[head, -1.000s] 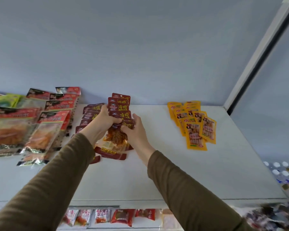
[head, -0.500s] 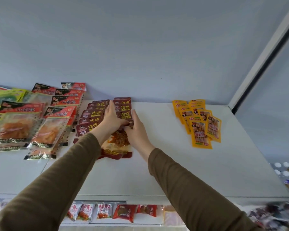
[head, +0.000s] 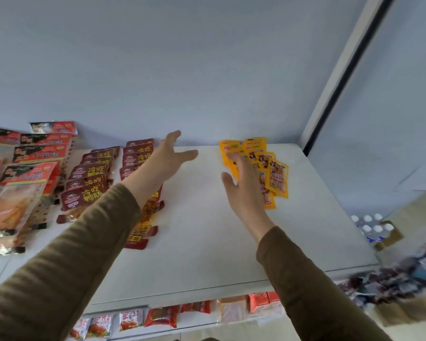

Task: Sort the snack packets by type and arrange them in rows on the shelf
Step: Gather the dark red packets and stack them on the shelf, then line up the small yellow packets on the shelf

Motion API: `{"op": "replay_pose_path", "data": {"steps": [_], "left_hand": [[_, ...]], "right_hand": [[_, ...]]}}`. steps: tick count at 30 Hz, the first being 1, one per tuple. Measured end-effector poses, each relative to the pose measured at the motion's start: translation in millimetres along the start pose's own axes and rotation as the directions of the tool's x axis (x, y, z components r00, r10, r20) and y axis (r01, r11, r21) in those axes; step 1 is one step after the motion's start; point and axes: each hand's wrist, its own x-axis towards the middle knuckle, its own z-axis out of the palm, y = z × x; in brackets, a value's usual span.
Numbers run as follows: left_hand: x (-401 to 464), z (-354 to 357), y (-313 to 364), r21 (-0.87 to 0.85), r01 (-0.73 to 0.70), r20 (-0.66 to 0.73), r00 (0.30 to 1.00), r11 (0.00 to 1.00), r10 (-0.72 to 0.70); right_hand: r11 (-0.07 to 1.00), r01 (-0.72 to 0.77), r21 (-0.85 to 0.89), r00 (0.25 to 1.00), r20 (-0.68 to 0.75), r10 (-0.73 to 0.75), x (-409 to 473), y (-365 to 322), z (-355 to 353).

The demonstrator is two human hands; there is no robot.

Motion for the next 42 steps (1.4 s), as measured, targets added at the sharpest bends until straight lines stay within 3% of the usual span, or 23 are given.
{"op": "replay_pose_path", "data": {"steps": [3, 5, 9, 12, 19, 22, 24, 28, 31, 35, 38, 42], "left_hand": [[21.8, 49.2, 8.7, 0.008, 0.059, 0.113, 0.992, 0.998, -0.060], [35.9, 76.7, 10.6, 0.058, 0.094, 0.136, 0.986, 0.994, -0.101], [64.1, 116.1, 16.2, 0.309, 0.142, 0.032, 0.987, 0.941, -0.159], [82.7, 135.1, 27.6, 0.427, 0.184, -0.006, 0.980, 0.885, -0.200], [114.4, 153.1, 40.2, 0.409, 0.254, -0.017, 0.962, 0.876, -0.271], [119.3, 163.8, 46.9, 0.287, 0.210, 0.007, 0.975, 0.934, -0.222], [115.8, 167.4, 44.2, 0.072, 0.188, 0.020, 0.982, 0.980, -0.189], [97.7, 162.8, 40.4, -0.229, 0.118, 0.017, 0.993, 0.966, -0.118], [82.5, 154.3, 41.5, -0.450, 0.118, 0.066, 0.993, 0.885, -0.099], [61.7, 150.1, 36.9, -0.679, 0.225, 0.159, 0.974, 0.698, -0.160], [47.6, 154.1, 35.5, -0.751, 0.291, 0.223, 0.957, 0.593, -0.188], [33.7, 158.2, 36.6, -0.792, 0.228, 0.204, 0.973, 0.566, -0.105]], "right_hand": [[0.982, -0.026, -0.185, 0.996, -0.085, 0.010, 3.5, 33.8, -29.0], [0.964, -0.043, -0.262, 0.998, -0.050, 0.031, 3.8, 51.3, -39.8], [0.888, 0.021, -0.459, 0.992, 0.119, 0.038, 2.3, 74.0, -46.9], [0.827, 0.038, -0.561, 0.985, 0.161, 0.065, 3.7, 86.0, -55.1], [0.750, -0.027, -0.661, 0.982, 0.124, 0.145, 6.6, 101.2, -70.2], [0.693, 0.056, -0.719, 0.990, 0.132, 0.057, 8.6, 97.5, -67.6], [0.685, 0.083, -0.724, 0.990, 0.141, 0.029, 8.2, 96.5, -64.5], [0.712, 0.101, -0.695, 0.991, 0.136, -0.008, 8.3, 98.0, -59.4], [0.739, 0.125, -0.662, 0.990, 0.135, -0.046, 9.2, 96.8, -53.7], [0.800, 0.148, -0.582, 0.988, 0.117, -0.098, 9.0, 94.9, -51.4], [0.813, 0.224, -0.538, 0.974, 0.108, -0.197, 8.8, 95.4, -51.1], [0.832, 0.314, -0.457, 0.948, 0.106, -0.300, 7.9, 94.5, -47.6]]}}
